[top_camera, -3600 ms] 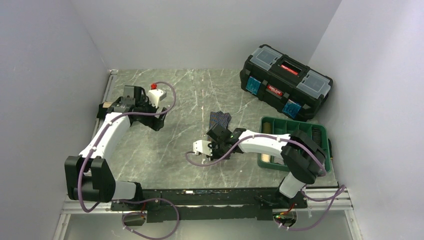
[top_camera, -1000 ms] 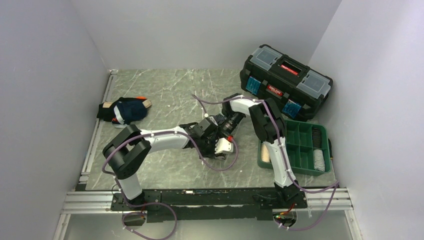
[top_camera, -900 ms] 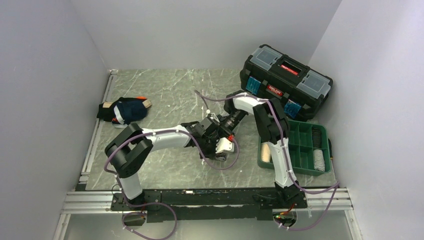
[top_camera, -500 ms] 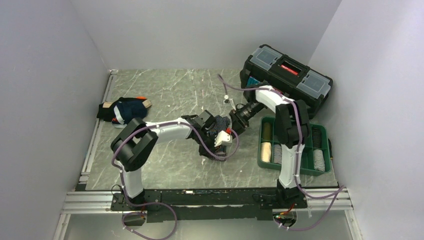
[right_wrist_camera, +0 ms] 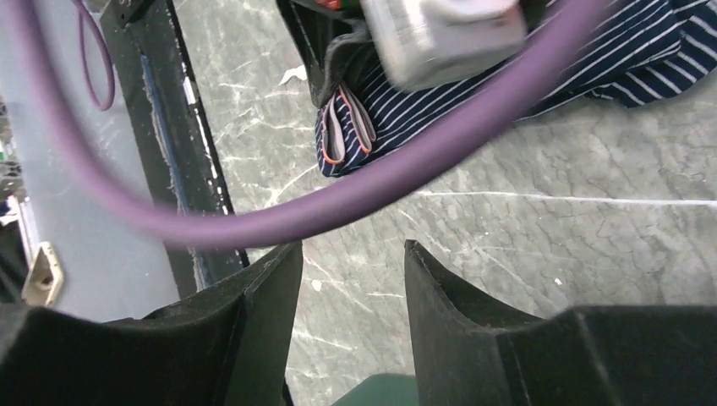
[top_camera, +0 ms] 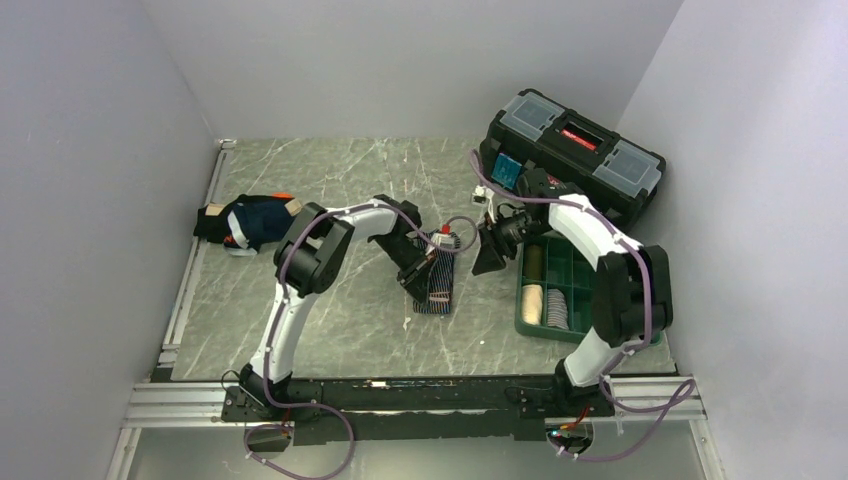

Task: Roll the underwear
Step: Roll the underwear to the center of the board.

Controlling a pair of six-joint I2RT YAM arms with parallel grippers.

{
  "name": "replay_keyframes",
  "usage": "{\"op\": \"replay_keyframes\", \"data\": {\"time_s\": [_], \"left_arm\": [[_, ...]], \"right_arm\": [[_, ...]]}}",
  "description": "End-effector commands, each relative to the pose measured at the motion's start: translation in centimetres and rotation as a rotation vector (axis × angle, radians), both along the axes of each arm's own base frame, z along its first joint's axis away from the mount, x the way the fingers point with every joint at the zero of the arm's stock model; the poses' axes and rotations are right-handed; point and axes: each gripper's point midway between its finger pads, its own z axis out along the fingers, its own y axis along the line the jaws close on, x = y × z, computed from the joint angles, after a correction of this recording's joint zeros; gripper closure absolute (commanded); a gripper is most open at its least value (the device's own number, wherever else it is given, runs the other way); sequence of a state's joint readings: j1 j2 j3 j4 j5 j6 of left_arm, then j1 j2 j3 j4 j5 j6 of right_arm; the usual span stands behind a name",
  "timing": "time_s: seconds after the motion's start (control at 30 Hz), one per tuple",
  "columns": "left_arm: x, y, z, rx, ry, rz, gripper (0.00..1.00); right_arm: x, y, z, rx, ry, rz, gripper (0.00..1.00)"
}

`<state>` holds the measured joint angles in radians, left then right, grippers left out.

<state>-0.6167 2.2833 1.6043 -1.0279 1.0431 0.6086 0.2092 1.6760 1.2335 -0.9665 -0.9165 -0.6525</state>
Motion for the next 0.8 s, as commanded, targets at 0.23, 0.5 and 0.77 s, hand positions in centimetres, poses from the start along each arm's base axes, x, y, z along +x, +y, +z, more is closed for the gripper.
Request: {"op": "replay_keyframes", "data": {"time_s": [0.23, 0.5, 0.77], "left_arm": [[0.7, -0.3, -1.1, 0.056, 0.256, 0.047, 1.00], [1.2, -0.6, -1.9, 0.099, 0.304, 0.068, 1.00], [1.1, -0.6, -2.4, 0.117, 0.321, 0.073, 1.00]], "right_arm": [[-0.5, 2.6, -0.5, -0.127, -0.397, 0.059, 0.46], [-2.6, 5.3, -2.9, -0.274, -0.573, 0.201, 0.44], [-3.3, 7.4, -5.7, -0.413, -0.715, 0.307, 0.42]]}}
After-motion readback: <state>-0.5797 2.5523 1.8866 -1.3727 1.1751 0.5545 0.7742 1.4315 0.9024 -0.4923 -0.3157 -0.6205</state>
